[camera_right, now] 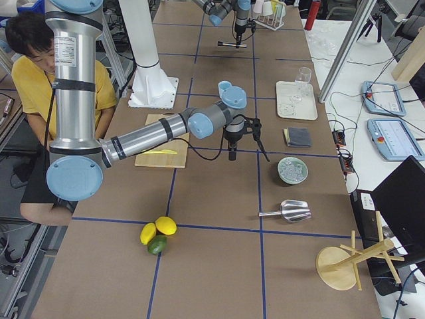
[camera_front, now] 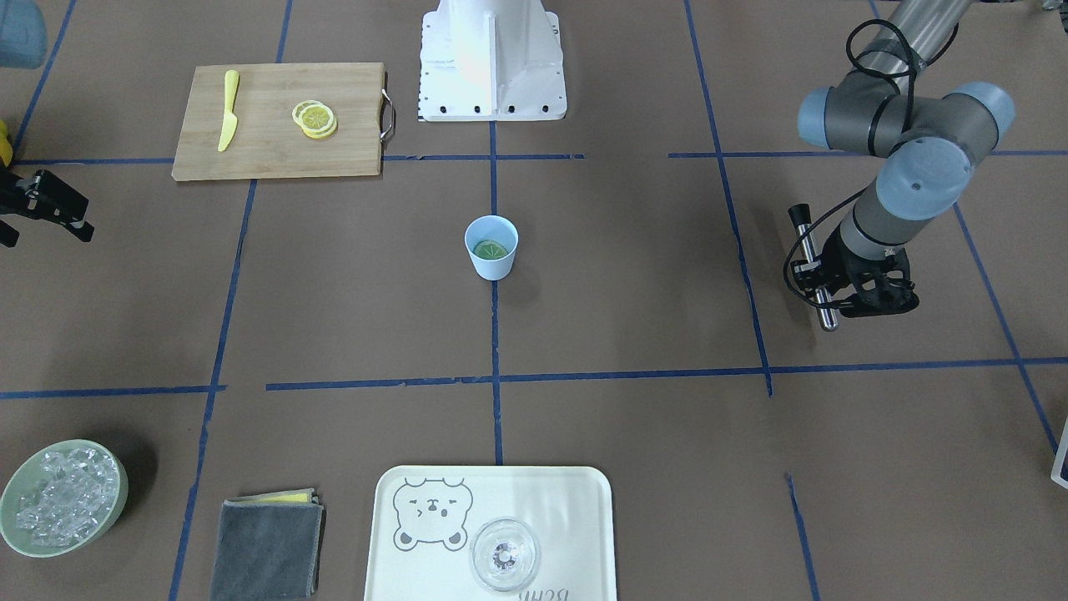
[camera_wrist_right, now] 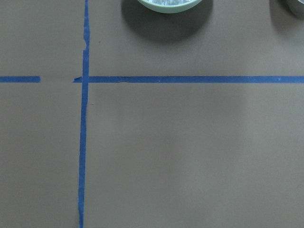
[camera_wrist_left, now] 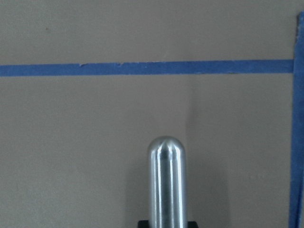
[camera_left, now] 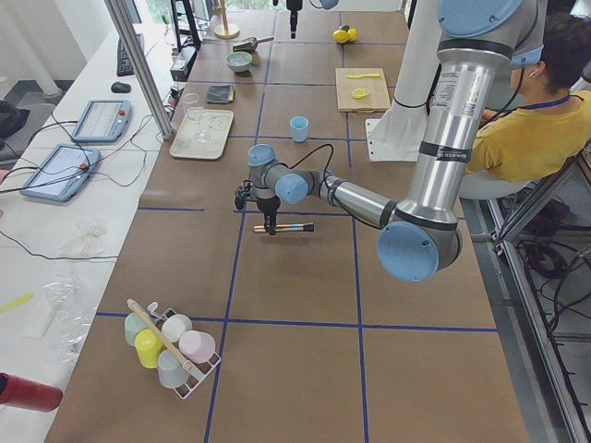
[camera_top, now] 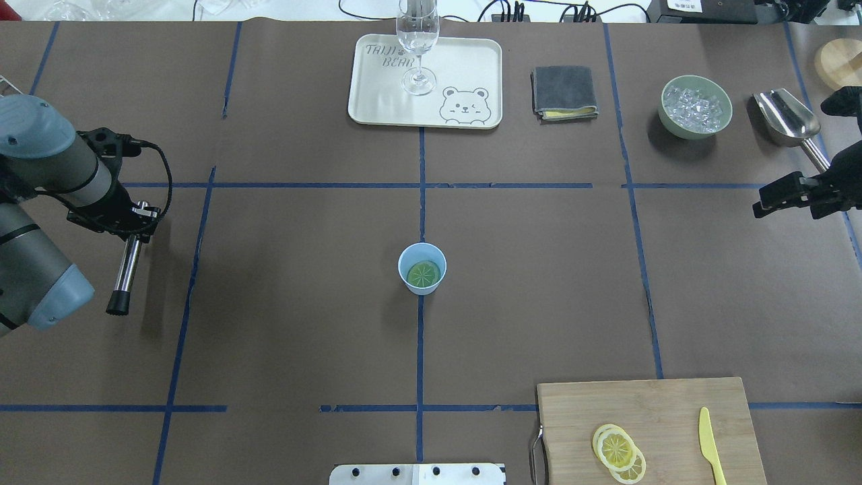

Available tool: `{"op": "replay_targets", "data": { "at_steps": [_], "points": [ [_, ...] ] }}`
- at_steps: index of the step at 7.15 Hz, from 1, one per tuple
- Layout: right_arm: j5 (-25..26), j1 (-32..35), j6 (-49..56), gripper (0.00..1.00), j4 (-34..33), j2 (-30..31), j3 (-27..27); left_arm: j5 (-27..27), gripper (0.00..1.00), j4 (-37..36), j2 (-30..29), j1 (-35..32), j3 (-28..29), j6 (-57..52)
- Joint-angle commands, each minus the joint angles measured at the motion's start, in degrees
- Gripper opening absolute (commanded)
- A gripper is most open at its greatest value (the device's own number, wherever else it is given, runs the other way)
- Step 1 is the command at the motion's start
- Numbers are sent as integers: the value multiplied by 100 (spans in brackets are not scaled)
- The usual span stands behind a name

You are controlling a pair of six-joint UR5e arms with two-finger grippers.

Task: Squeeze lemon into cup
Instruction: 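Lower the squeezer upright onto the table and release it with the left gripper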

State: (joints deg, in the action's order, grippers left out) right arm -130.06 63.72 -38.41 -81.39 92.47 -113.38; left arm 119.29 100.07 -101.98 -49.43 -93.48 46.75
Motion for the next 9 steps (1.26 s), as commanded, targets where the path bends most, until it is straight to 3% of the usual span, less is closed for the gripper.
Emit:
{"op": "replay_targets", "data": {
  "at_steps": [1,2,4,7,8,9],
  "points": [
    [-2,0,0,100,0,8,-8,6,5,65,-6,30,-29,1],
    [7,0,9,100,0,17,26,-3,33,65,-6,39,13,-42],
    [-2,0,0,100,0,17,44,6,100,65,-6,48,-39,1],
    [-19,131,183,100,-17,17,70,24,100,13,203,-49,-1089,-60],
    [-28,497,602,100,-52,-9,279,32,100,64,501,-519,-1494,-408],
    [-80,745,998,100,-70,-9,560,372,100,56,634,-1194,-1602,-1308]
  ]
}}
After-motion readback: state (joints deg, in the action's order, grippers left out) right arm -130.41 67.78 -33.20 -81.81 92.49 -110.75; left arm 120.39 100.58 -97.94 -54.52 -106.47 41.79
